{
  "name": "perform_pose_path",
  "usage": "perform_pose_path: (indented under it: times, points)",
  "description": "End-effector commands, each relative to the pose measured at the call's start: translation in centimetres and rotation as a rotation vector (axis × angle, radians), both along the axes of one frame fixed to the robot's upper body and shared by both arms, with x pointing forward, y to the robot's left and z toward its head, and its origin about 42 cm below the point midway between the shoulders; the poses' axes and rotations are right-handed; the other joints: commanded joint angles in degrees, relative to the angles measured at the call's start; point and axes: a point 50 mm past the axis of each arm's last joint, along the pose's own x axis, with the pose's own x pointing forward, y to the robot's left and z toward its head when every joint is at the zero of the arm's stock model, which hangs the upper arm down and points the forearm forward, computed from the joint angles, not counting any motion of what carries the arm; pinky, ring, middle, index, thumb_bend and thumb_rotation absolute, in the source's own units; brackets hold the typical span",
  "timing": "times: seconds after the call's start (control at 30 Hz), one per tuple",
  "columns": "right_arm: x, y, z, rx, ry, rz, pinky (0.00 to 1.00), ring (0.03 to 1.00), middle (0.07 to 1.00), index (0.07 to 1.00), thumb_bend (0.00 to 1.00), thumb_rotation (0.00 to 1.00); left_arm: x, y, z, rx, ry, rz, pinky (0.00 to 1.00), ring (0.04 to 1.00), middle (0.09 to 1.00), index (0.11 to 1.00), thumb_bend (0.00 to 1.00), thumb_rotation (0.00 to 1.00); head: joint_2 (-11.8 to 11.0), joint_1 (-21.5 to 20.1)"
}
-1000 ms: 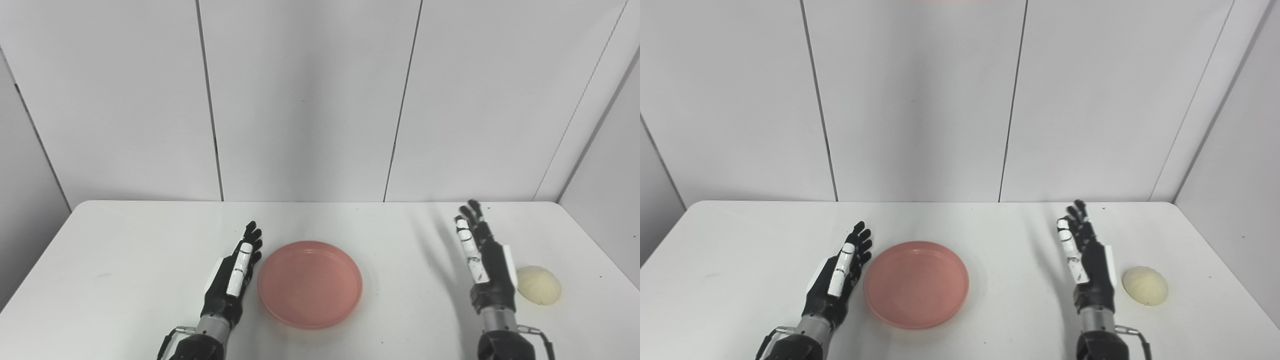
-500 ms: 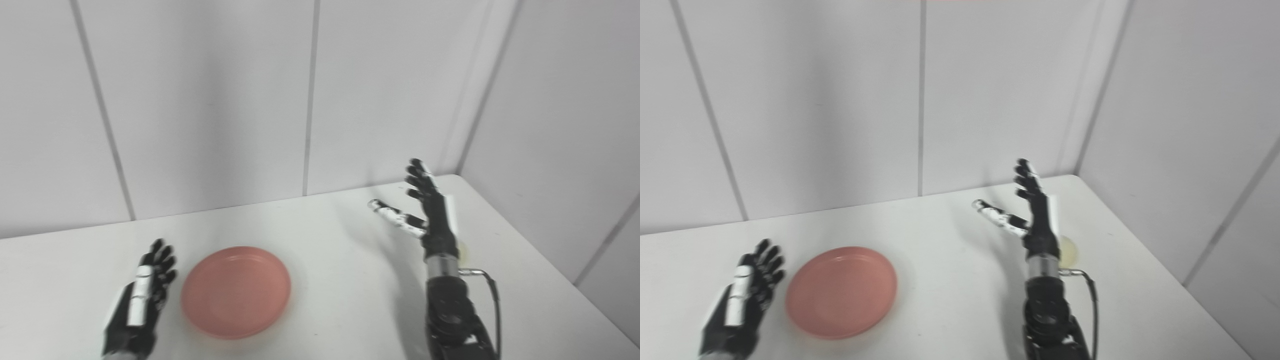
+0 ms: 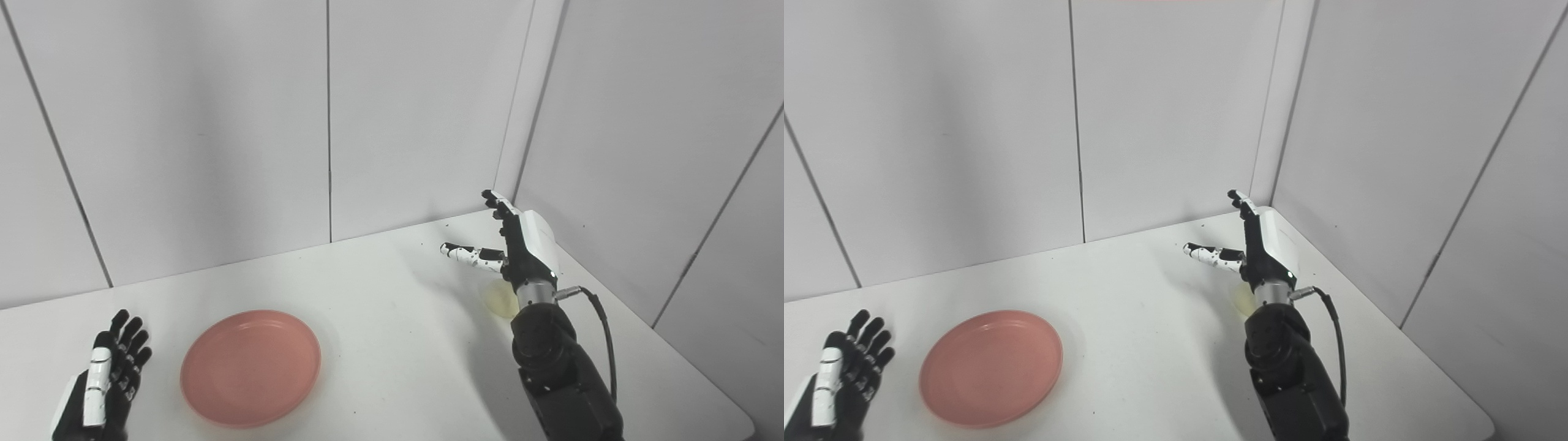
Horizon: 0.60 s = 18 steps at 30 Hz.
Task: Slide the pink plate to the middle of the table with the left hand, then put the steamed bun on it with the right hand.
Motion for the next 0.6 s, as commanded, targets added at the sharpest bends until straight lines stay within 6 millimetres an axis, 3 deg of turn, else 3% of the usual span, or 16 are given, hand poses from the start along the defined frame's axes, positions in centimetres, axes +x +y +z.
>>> perform_pose_path:
  times: [0.0, 0.13, 0.33, 0.57]
  points:
    - [0.2, -0.5, 1.9, -0.125, 0.018, -0.011, 0.72, 0.843, 0.885, 0.885, 0.73, 0.52, -0.3, 0.7, -1.0, 0.002, 0.04, 0.006, 1.0, 1.0, 1.0, 1.0, 0.56, 1.0, -0.01, -0.63]
    - [0.2, -0.6, 2.0, -0.193, 0.078, -0.04, 0.73, 0.857, 0.888, 0.883, 0.73, 0.45, -0.2, 0.8, -1.0, -0.018, 0.055, 0.0, 1.0, 1.0, 1.0, 1.0, 0.56, 1.0, -0.07, -1.47]
    - [0.0, -1.5, 2.0, -0.209, 0.185, -0.078, 0.79, 0.88, 0.906, 0.899, 0.73, 0.44, -0.1, 0.8, -0.9, -0.024, 0.061, 0.005, 1.0, 1.0, 1.0, 1.0, 0.55, 1.0, -0.33, -2.0]
    - [-0.2, -2.4, 1.6, -0.216, 0.288, -0.128, 0.72, 0.833, 0.863, 0.871, 0.75, 0.38, -0.2, 1.0, -0.8, -0.03, 0.058, 0.003, 1.0, 1.0, 1.0, 1.0, 0.55, 1.0, -0.44, -2.23]
